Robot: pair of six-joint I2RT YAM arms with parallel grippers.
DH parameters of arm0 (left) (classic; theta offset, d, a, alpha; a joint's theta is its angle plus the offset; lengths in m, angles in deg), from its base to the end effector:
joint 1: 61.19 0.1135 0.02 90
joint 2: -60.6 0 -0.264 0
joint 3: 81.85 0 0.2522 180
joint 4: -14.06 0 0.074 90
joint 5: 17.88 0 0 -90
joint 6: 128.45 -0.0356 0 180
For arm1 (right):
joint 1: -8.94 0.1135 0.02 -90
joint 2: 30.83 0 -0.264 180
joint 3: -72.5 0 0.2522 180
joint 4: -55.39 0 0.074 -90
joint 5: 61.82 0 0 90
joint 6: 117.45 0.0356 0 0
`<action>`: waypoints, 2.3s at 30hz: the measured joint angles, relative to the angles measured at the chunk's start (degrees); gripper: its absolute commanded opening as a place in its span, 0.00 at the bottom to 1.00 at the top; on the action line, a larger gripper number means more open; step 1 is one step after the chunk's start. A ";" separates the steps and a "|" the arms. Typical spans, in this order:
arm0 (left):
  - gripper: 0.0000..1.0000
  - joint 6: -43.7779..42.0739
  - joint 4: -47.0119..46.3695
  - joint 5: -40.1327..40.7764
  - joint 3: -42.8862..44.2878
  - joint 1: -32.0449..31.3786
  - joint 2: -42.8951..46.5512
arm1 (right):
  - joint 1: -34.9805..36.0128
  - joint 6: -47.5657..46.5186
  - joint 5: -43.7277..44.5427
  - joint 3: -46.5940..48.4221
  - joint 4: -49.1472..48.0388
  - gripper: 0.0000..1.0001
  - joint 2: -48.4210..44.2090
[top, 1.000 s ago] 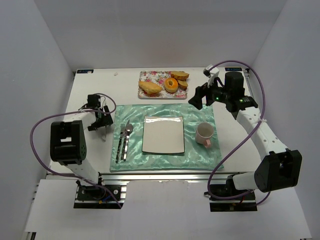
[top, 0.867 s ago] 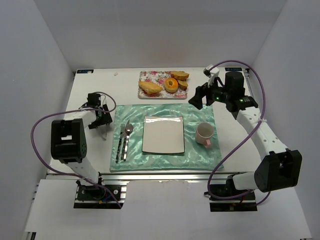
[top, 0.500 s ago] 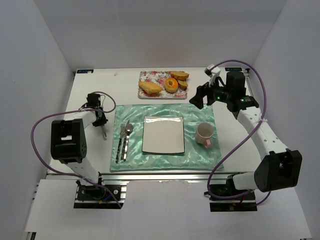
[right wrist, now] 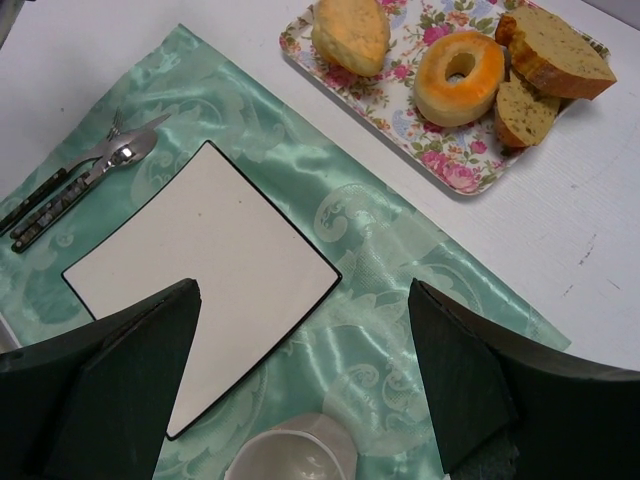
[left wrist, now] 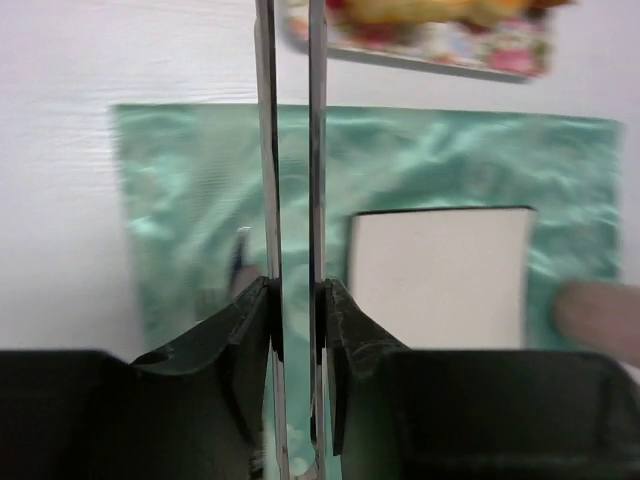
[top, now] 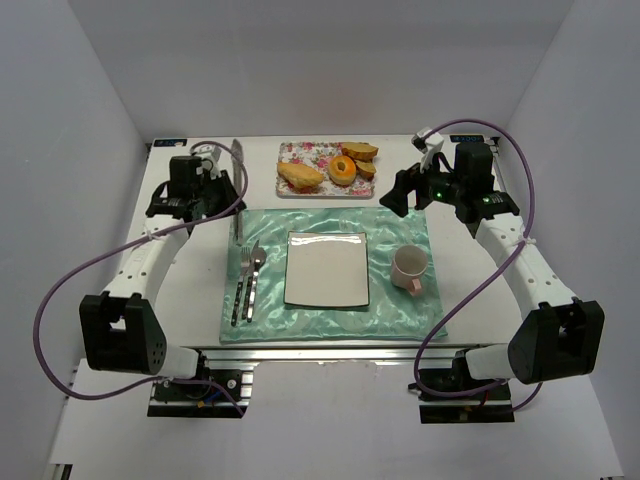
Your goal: Place the bread
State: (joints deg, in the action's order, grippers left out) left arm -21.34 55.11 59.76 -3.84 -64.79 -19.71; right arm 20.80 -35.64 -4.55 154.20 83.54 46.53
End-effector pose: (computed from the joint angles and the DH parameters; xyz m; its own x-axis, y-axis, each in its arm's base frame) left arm 0.3056 -0.0269 0.2889 -0.7185 -0.2428 -0.6518 0.0055 0.9351 -0.3544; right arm 0.2983 0.0823 0.3482 -0.2975 -0.1849 -0.9367 -0.7066 0.7024 0.0857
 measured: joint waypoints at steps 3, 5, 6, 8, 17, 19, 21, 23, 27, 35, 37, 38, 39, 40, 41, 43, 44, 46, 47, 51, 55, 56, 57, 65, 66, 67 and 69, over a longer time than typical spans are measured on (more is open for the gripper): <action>0.44 1.46 0.11 -4.83 2.93 -2.36 -0.55 | -0.02 0.17 -0.24 0.00 0.00 0.89 0.00; 0.46 3.02 0.11 -7.82 5.01 -4.17 -1.88 | -0.17 0.22 -0.46 0.00 -0.02 0.89 -0.02; 0.48 3.72 0.02 -9.01 5.99 -4.83 -2.75 | -0.24 0.26 -0.46 -0.02 -0.02 0.89 -0.02; 0.49 5.05 -0.07 -11.21 8.00 -5.97 -4.83 | -0.28 0.28 -0.46 -0.02 -0.17 0.89 -0.02; 0.51 9.09 -0.46 -17.05 20.37 -11.26 -18.29 | -1.68 0.37 -0.48 -1.22 -1.44 0.89 -1.38; 0.52 9.55 0.11 -17.07 23.04 -12.17 -20.79 | -2.10 0.44 -0.50 -1.51 -1.46 0.89 -1.77; 0.53 9.92 0.81 -16.85 26.38 -13.16 -23.39 | -2.43 0.57 -0.50 -1.81 -1.92 0.89 -2.05; 0.53 9.97 2.56 -16.11 30.71 -13.99 -26.29 | -2.62 0.72 -0.55 -2.14 -2.19 0.89 -2.21; 0.53 9.46 5.79 -12.52 39.82 -15.43 -32.22 | -2.93 1.20 -0.87 -2.21 -2.40 0.89 -2.23; 0.56 6.73 13.38 -4.94 51.98 -16.46 -42.05 | -3.56 1.86 -1.38 -2.60 -2.64 0.89 -2.27; 0.56 6.01 14.75 -3.69 53.13 -16.46 -43.63 | -3.65 1.99 -1.57 -2.99 -2.73 0.89 -2.27; 0.56 5.68 15.19 -3.19 53.40 -16.46 -44.17 | -3.72 2.05 -1.62 -3.15 -2.73 0.89 -2.27; 0.56 5.38 15.61 -2.97 53.46 -16.46 -44.76 | -3.74 2.10 -1.75 -3.23 -2.71 0.89 -2.27; 0.56 5.22 15.89 -2.84 53.51 -16.44 -45.11 | -3.80 2.14 -1.81 -3.23 -2.73 0.89 -2.27; 0.56 5.07 16.13 -2.75 53.51 -16.39 -45.57 | -3.87 2.21 -1.90 -3.23 -2.80 0.89 -2.27; 0.57 4.81 16.15 -2.97 53.53 -16.41 -46.18 | -3.96 2.25 -1.97 -3.23 -2.80 0.89 -2.27; 0.57 4.79 16.13 -3.15 53.53 -16.41 -46.38 | -3.98 2.25 -1.99 -3.23 -2.80 0.89 -2.27; 0.57 4.74 15.80 -3.54 53.55 -16.46 -46.80 | -3.98 2.27 -1.99 -3.23 -2.82 0.89 -2.27; 0.57 4.74 15.67 -3.65 53.55 -16.48 -46.95 | -3.98 2.25 -1.99 -3.23 -2.82 0.89 -2.27; 0.57 4.76 15.10 -4.59 53.55 -16.50 -47.60 | -3.98 2.25 -1.99 -3.23 -2.82 0.89 -2.27; 0.57 4.76 14.58 -5.33 53.55 -16.50 -48.54 | -4.02 2.25 -1.99 -3.23 -2.84 0.89 -2.27; 0.57 4.76 14.56 -5.46 53.55 -16.50 -48.74 | -4.02 2.27 -2.01 -3.23 -2.82 0.89 -2.27; 0.57 4.76 14.58 -5.57 53.55 -16.52 -48.83 | -4.04 2.27 -2.01 -3.23 -2.84 0.89 -2.27; 0.56 4.87 14.56 -6.08 55.06 -16.85 -49.64 | -4.24 2.89 -2.27 -3.23 -2.99 0.89 -2.27; 0.56 4.87 14.49 -6.16 55.30 -16.85 -49.83 | -4.26 2.97 -2.29 -3.23 -2.99 0.89 -2.27; 0.56 4.90 14.53 -6.27 55.43 -16.85 -50.01 | -4.31 3.10 -2.34 -3.23 -2.99 0.89 -2.27; 0.55 4.94 14.69 -6.49 55.67 -16.92 -50.38 | -4.37 3.23 -2.38 -3.26 -3.02 0.89 -2.27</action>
State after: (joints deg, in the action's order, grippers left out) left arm -16.40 69.79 53.27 51.83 -81.71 -70.09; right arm 16.43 -32.40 -6.93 150.95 80.52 44.26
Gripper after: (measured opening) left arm 0.561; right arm 0.894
